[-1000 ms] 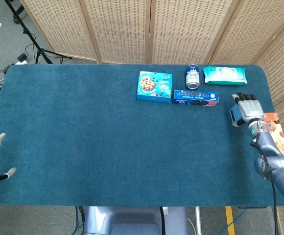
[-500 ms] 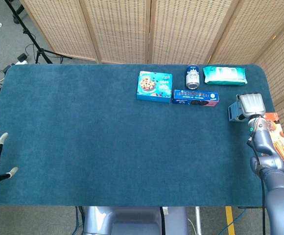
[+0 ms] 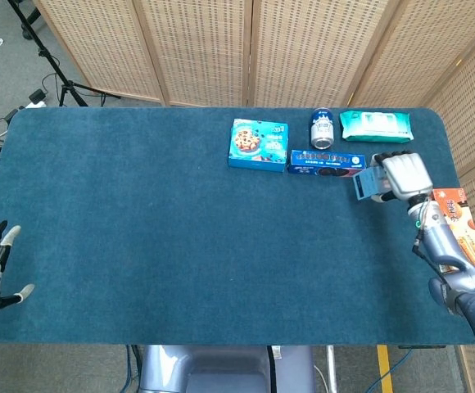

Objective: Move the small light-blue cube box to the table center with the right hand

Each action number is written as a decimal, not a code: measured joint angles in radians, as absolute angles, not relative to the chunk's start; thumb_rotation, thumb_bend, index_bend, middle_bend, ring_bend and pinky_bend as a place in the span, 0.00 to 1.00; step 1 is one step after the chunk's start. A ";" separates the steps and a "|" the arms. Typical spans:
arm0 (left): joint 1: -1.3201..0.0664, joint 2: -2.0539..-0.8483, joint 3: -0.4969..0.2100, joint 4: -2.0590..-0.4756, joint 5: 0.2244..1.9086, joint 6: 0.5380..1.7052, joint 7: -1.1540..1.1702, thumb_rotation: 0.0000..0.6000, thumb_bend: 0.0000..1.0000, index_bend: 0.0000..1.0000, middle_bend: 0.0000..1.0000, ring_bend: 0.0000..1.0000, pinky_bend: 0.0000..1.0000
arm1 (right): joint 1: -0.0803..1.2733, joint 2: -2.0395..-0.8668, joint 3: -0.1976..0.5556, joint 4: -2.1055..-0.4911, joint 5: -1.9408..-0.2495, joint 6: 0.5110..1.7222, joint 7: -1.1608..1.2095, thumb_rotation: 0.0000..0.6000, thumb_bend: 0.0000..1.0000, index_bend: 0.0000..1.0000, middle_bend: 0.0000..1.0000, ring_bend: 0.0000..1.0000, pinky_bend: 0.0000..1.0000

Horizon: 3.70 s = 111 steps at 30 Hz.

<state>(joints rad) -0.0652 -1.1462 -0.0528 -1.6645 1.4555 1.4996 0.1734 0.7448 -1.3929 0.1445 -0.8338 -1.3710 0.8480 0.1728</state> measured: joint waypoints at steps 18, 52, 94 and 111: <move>-0.028 -1.094 -0.007 -1.657 1.568 1.573 0.044 1.00 0.00 0.00 0.00 0.00 0.00 | 0.657 -1.167 0.140 -1.798 -1.171 1.094 -0.727 1.00 0.38 0.48 0.58 0.45 0.33; -0.019 -1.085 -0.013 -1.655 1.566 1.583 0.021 1.00 0.00 0.00 0.00 0.00 0.00 | 0.676 -1.291 0.173 -1.997 -0.642 1.220 -0.867 1.00 0.00 0.00 0.00 0.00 0.17; -0.016 -1.092 -0.017 -1.653 1.561 1.581 0.036 1.00 0.00 0.00 0.00 0.00 0.00 | 0.634 -1.276 0.081 -1.712 -1.074 1.004 -0.468 1.00 0.10 0.46 0.56 0.48 0.33; -0.013 -1.094 -0.013 -1.656 1.572 1.586 0.040 1.00 0.00 0.00 0.00 0.00 0.00 | 0.559 -1.415 0.102 -1.420 -1.478 1.206 0.407 1.00 0.32 0.48 0.56 0.48 0.33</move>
